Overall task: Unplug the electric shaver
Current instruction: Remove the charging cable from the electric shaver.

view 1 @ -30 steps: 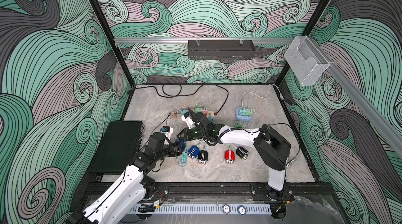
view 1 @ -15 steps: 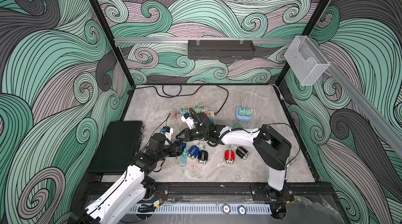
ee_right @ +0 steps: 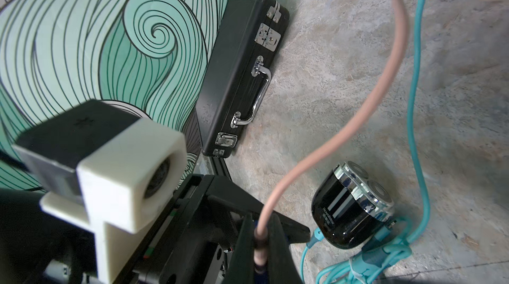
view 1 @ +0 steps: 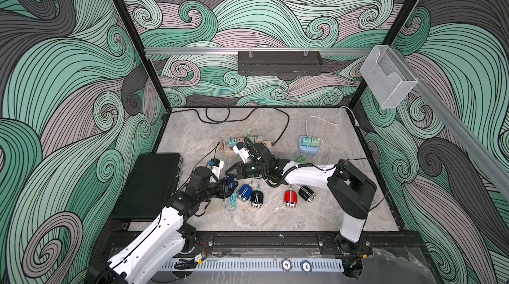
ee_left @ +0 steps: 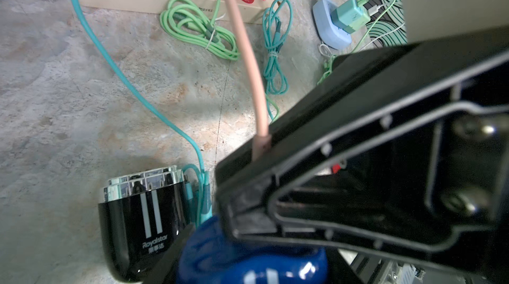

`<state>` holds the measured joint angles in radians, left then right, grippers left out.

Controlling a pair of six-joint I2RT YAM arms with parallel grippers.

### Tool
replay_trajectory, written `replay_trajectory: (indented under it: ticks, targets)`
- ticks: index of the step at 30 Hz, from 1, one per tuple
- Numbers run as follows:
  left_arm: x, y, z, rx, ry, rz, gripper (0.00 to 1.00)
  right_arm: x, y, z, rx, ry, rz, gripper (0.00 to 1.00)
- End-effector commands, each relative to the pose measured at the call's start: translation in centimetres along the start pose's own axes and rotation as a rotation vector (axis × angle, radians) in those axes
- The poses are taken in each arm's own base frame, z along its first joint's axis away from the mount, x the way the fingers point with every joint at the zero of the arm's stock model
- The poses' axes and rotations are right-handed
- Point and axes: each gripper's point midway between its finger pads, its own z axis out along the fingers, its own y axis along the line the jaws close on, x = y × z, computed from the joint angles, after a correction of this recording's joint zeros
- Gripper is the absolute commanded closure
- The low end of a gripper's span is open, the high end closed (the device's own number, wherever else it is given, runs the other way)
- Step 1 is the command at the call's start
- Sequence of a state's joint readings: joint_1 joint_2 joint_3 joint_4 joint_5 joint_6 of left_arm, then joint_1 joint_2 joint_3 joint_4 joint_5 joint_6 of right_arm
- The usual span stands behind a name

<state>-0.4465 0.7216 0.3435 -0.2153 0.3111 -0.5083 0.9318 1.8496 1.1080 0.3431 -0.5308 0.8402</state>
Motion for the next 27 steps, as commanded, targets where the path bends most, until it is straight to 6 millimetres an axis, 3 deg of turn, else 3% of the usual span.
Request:
replay_trajectory:
  ticks: [1,12,21,27]
  targets:
    - [2.3,1.8,-0.2,-0.071,0.067,-0.046,0.66,-4.5,1.8,-2.5,-0.061,-0.125,0.017,1.00]
    - [3.3,2.3,0.4,-0.112,0.136,-0.064,0.70,-5.3,0.6,-4.7,0.183,-0.159,-0.197,1.00]
    - [3.8,3.0,0.0,-0.197,0.165,-0.041,0.71,-5.6,2.7,-4.9,0.017,-0.178,-0.063,1.00]
    - [4.2,3.0,-0.1,-0.213,0.168,-0.028,0.71,-5.4,1.0,-5.8,0.176,-0.183,-0.119,1.00]
